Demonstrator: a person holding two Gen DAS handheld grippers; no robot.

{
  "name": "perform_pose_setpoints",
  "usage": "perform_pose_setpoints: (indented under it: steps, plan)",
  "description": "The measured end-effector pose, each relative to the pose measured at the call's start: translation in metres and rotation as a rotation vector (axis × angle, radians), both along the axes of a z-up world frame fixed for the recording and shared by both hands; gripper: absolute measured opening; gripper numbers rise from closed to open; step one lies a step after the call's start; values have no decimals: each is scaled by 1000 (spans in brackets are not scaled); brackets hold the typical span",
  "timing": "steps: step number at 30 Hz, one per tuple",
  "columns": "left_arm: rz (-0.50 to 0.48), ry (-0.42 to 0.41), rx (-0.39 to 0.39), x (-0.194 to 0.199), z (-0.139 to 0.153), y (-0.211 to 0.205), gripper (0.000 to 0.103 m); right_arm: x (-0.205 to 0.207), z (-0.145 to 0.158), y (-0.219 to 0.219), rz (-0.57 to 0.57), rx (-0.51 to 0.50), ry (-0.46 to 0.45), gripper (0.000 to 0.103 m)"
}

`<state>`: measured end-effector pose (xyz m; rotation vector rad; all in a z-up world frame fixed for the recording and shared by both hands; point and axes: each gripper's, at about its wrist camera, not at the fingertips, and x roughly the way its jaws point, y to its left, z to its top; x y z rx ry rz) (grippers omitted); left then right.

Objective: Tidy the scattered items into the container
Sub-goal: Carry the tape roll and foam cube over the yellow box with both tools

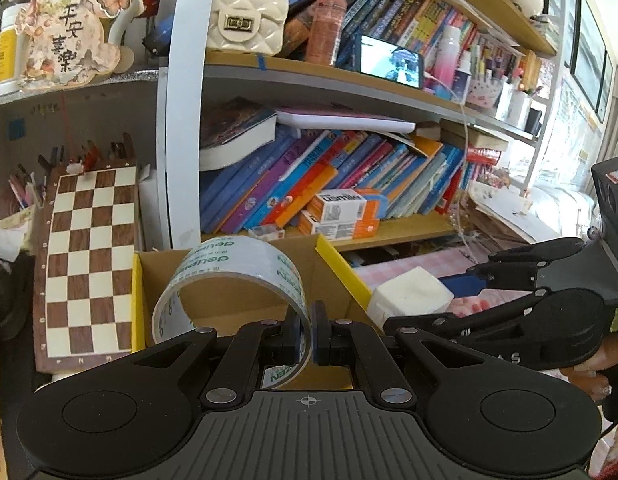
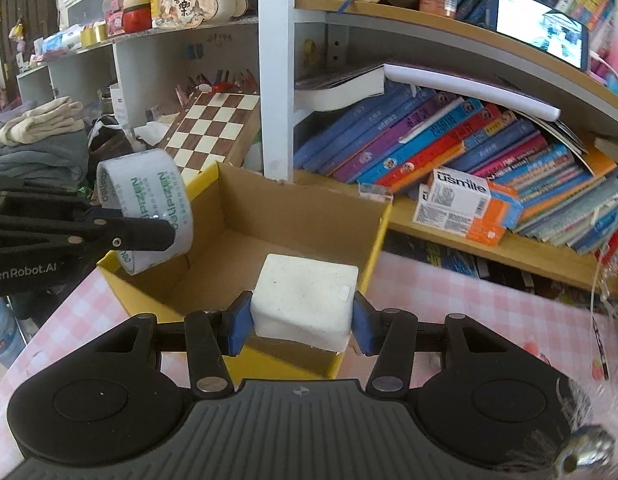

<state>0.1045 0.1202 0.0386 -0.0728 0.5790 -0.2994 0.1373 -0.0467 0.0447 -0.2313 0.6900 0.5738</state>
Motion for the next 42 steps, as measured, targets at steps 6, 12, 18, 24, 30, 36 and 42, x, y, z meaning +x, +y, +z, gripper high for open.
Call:
perform_pose_setpoints:
  steps: [6, 12, 18, 24, 30, 36, 42]
  plan:
    - [14, 44, -6, 27, -11, 5, 4, 21, -11, 16, 48, -37, 8, 48]
    - [18, 89, -18, 54, -22, 11, 4, 38, -23, 34, 111, -94, -5, 48]
    - [18, 128, -20, 74, -34, 14, 4, 56, -36, 48, 183, -146, 1, 48]
    - [39, 178, -52, 93, -47, 22, 4, 71, -51, 63, 271, -201, 26, 48]
    - [40, 227, -64, 107, -61, 23, 4, 84, -64, 73, 327, -258, 50, 48]
    - [53, 253, -62, 115, -71, 24, 5, 96, -74, 75, 323, -281, 63, 48]
    - [74, 287, -57, 123, -82, 28, 5, 104, -81, 76, 324, -303, 57, 48]
